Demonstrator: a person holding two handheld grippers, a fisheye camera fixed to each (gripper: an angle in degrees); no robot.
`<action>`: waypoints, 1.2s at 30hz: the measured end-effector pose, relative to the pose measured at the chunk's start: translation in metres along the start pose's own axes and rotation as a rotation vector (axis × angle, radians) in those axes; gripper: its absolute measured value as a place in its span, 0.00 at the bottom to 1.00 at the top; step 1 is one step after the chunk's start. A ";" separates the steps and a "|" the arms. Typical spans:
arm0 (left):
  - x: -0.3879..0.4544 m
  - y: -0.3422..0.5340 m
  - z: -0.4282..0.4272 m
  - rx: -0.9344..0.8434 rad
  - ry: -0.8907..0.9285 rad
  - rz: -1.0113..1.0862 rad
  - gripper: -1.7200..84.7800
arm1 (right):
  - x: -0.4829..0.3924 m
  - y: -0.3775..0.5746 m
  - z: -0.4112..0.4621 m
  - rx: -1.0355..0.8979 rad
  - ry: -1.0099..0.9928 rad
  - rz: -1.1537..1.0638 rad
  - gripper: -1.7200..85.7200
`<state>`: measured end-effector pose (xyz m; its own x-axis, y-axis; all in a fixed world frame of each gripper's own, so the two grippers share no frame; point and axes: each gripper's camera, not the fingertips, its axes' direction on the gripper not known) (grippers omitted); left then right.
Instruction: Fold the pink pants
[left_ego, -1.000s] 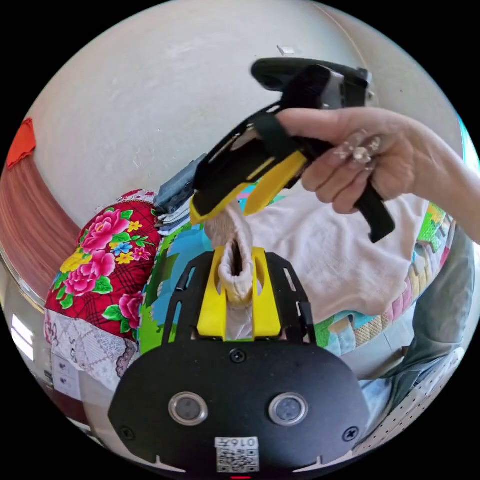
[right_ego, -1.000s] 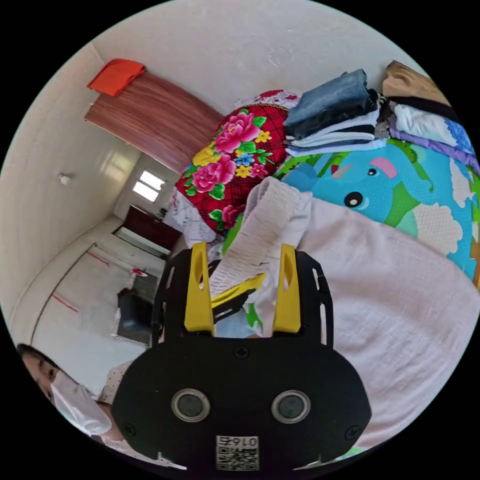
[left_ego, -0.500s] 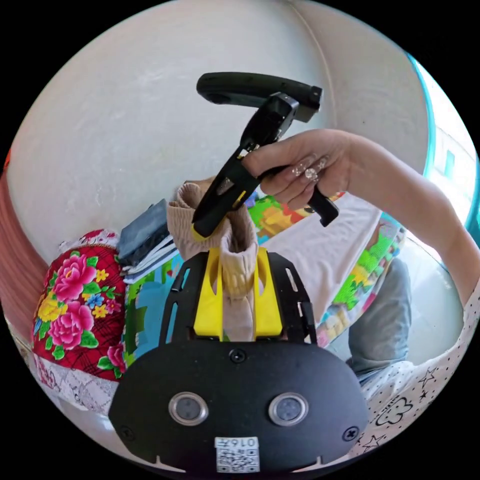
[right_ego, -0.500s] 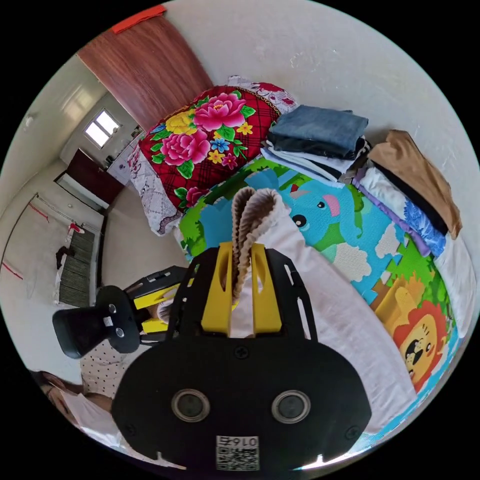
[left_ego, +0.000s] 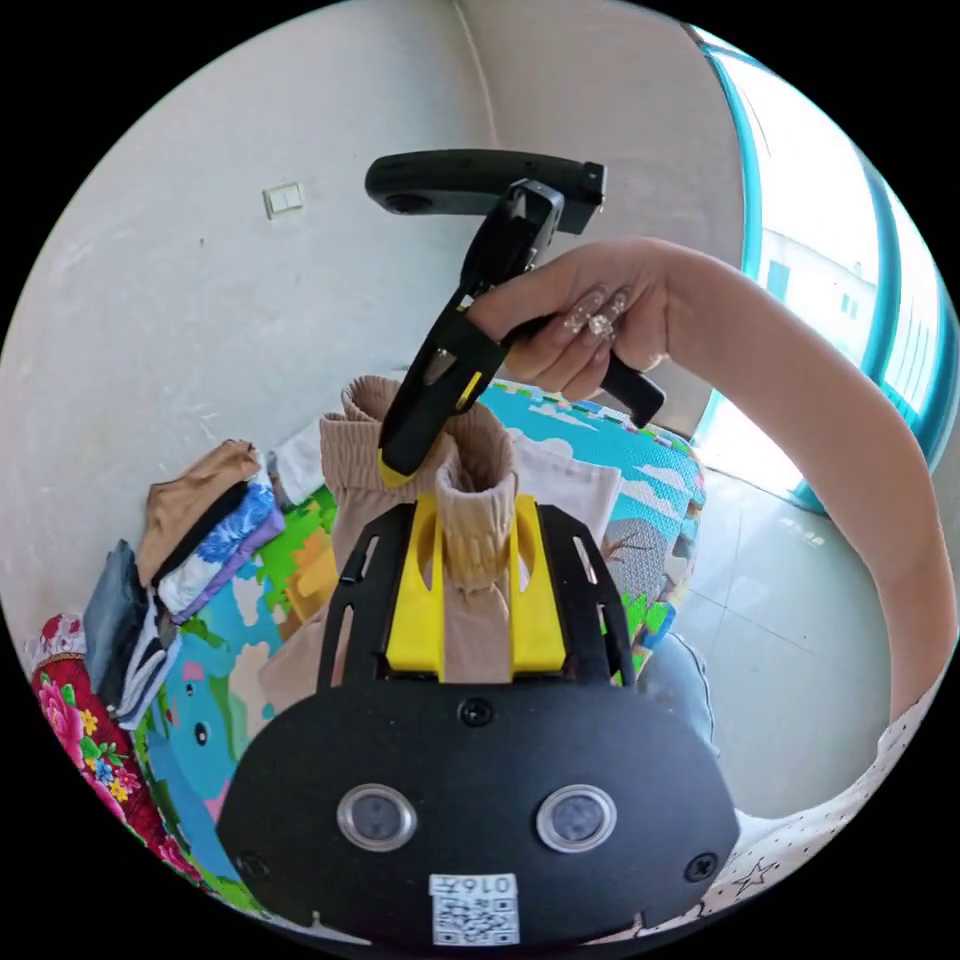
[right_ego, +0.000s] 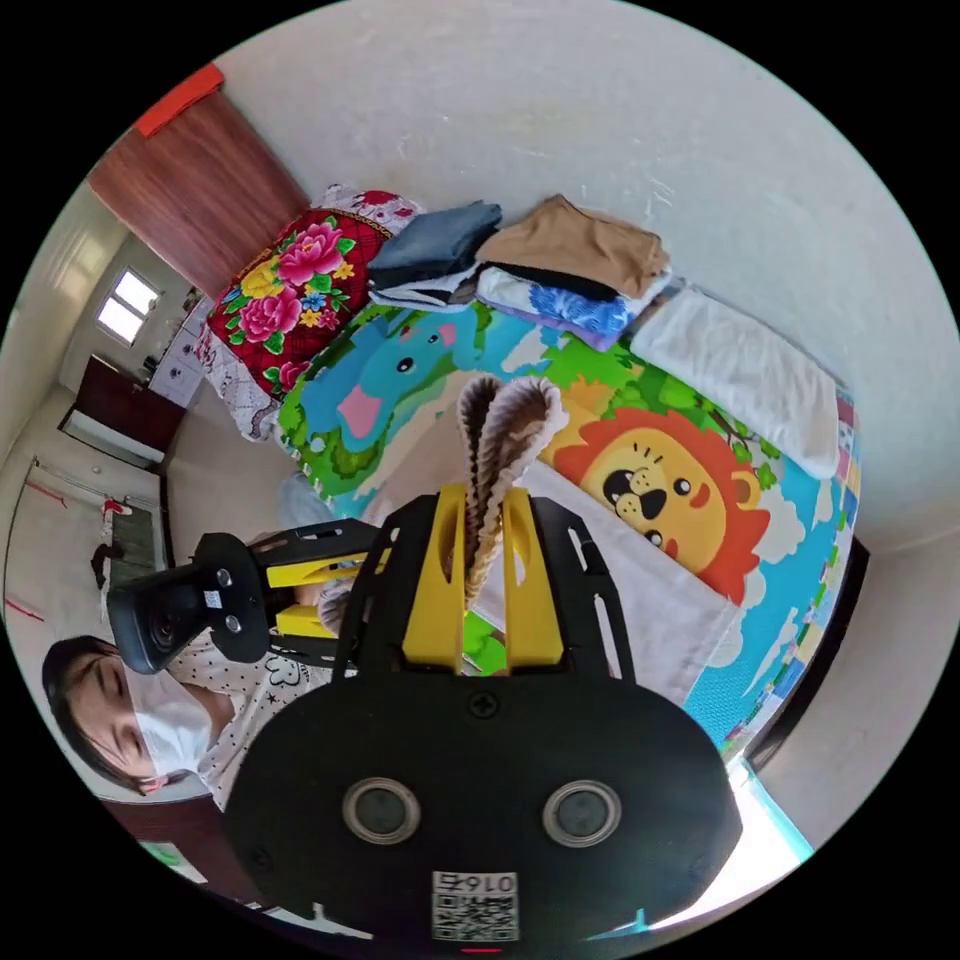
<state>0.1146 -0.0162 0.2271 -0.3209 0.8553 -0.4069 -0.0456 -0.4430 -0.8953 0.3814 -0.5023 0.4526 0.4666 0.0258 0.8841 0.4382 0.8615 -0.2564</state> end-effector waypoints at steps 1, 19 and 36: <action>0.002 -0.005 0.013 -0.010 0.016 -0.012 0.12 | 0.037 0.014 0.005 -0.018 -0.013 0.038 0.09; -0.038 -0.009 0.091 0.053 0.382 -0.241 0.13 | 0.288 0.131 0.022 -0.094 -0.151 0.088 0.08; -0.214 0.199 0.019 -0.019 0.226 -0.460 0.13 | 0.385 0.248 0.002 -0.086 -0.079 0.250 0.10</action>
<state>0.1563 -0.2922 0.1396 -0.0587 0.9983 0.0032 -0.1162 -0.0036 -0.9932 0.6679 -0.2775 0.7303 0.5082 0.2745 0.8163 0.3822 0.7775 -0.4994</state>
